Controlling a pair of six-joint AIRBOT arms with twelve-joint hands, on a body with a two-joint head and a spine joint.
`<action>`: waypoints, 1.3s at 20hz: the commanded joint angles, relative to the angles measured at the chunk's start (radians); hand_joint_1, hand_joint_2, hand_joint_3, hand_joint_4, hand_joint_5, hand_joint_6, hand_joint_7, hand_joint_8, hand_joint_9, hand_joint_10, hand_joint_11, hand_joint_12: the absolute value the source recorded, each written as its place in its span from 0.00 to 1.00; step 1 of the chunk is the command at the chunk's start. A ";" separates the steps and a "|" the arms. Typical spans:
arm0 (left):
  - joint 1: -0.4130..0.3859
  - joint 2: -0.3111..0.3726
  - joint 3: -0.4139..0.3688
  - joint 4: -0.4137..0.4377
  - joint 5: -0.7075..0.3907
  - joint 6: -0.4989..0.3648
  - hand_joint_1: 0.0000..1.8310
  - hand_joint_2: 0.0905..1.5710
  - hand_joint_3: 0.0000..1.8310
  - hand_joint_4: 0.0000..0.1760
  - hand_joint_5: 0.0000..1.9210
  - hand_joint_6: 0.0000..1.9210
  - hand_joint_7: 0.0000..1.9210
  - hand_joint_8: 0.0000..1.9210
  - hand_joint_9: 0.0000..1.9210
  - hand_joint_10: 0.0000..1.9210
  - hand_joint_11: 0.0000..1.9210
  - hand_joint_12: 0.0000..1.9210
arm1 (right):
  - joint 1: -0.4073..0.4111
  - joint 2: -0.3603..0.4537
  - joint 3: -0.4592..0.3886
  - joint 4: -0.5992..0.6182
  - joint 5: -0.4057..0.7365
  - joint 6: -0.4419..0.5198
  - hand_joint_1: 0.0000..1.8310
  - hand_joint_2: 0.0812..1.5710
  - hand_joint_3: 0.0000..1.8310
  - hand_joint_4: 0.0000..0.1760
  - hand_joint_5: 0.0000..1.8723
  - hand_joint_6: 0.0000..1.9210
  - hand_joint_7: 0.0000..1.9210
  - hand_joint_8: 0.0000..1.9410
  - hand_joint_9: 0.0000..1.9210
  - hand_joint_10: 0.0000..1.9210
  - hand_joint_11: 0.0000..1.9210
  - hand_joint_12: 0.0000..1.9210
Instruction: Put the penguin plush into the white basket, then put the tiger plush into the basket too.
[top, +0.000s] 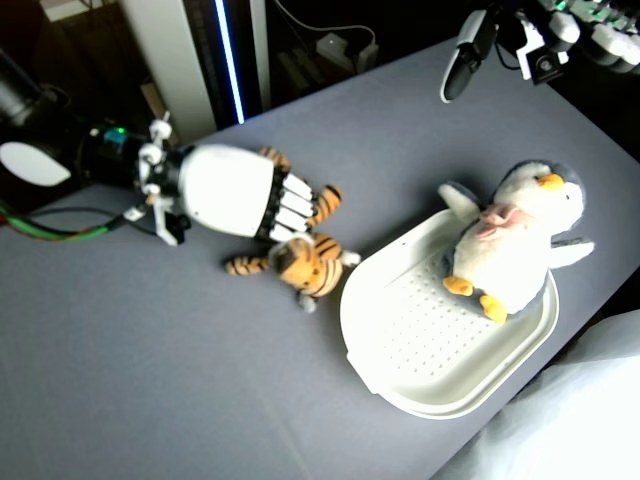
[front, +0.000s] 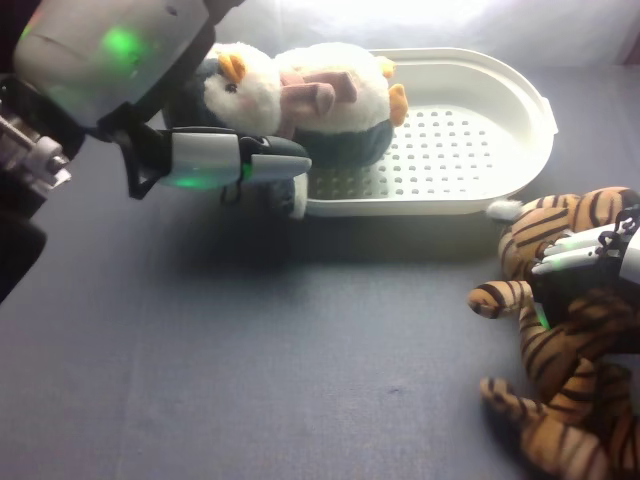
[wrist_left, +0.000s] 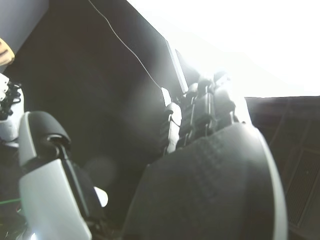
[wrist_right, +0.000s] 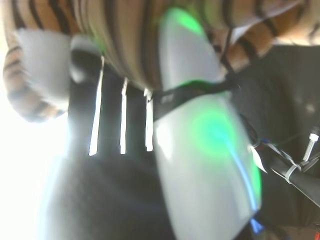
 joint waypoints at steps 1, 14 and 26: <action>-0.007 0.009 -0.006 0.008 -0.137 -0.003 0.43 0.47 0.00 1.00 0.00 0.00 0.00 0.00 0.00 0.00 0.00 0.00 | 0.006 0.003 0.003 0.010 0.065 -0.002 0.73 0.80 0.00 0.00 0.40 0.71 0.34 0.81 0.41 0.90 0.46 0.87; 0.011 0.016 -0.016 0.008 -0.146 -0.012 0.47 0.48 0.00 0.99 0.01 0.00 0.00 0.00 0.00 0.00 0.00 0.00 | 0.265 -0.015 0.086 0.211 0.330 -0.140 0.78 0.82 0.00 0.00 0.37 0.73 0.19 0.92 0.27 0.88 0.32 0.84; 0.039 0.033 -0.026 -0.008 -0.168 -0.028 0.49 0.49 0.00 0.87 0.03 0.00 0.00 0.00 0.00 0.00 0.00 0.00 | 0.397 -0.117 0.208 0.221 0.117 -0.125 0.48 0.55 0.01 1.00 0.00 0.00 0.00 0.00 0.00 0.00 0.00 0.00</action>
